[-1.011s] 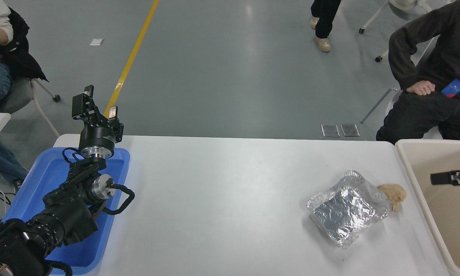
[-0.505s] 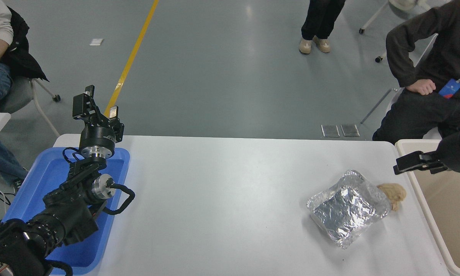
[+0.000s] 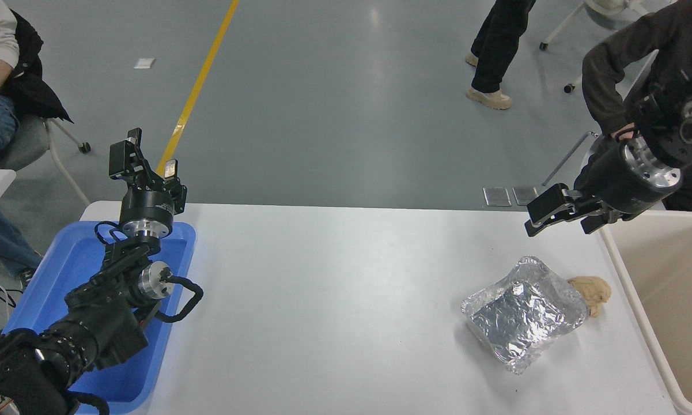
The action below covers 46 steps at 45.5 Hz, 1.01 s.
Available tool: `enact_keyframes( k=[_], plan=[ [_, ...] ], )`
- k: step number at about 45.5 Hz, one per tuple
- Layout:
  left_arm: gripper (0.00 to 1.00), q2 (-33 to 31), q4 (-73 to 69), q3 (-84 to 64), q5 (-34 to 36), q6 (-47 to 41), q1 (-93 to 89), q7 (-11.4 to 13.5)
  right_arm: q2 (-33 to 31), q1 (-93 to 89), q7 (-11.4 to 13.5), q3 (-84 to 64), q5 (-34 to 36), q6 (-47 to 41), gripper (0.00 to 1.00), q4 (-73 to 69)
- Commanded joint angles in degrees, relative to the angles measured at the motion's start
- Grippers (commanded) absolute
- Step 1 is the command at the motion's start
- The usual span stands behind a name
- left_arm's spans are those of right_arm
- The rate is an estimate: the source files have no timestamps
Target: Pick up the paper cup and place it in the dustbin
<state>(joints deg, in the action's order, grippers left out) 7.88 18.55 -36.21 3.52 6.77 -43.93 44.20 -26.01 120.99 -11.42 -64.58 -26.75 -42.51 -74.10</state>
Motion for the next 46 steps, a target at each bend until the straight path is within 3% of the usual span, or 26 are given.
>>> enact_keyframes(
  k=[1,20,46],
  plan=[
    [1.00,0.03,0.00,0.00,0.00,0.00,0.07,0.01,3.94,6.18,0.17,-2.74,7.23,-2.49,1.00,-1.66],
    [1.00,0.03,0.00,0.00,0.00,0.00,0.07,0.01,10.09,10.58,0.17,-4.15,19.80,-2.49,1.00,-4.39],
    [1.00,0.03,0.00,0.00,0.00,0.00,0.07,0.01,16.34,9.09,-0.18,-3.27,20.07,-2.49,1.00,0.35]
  ],
)
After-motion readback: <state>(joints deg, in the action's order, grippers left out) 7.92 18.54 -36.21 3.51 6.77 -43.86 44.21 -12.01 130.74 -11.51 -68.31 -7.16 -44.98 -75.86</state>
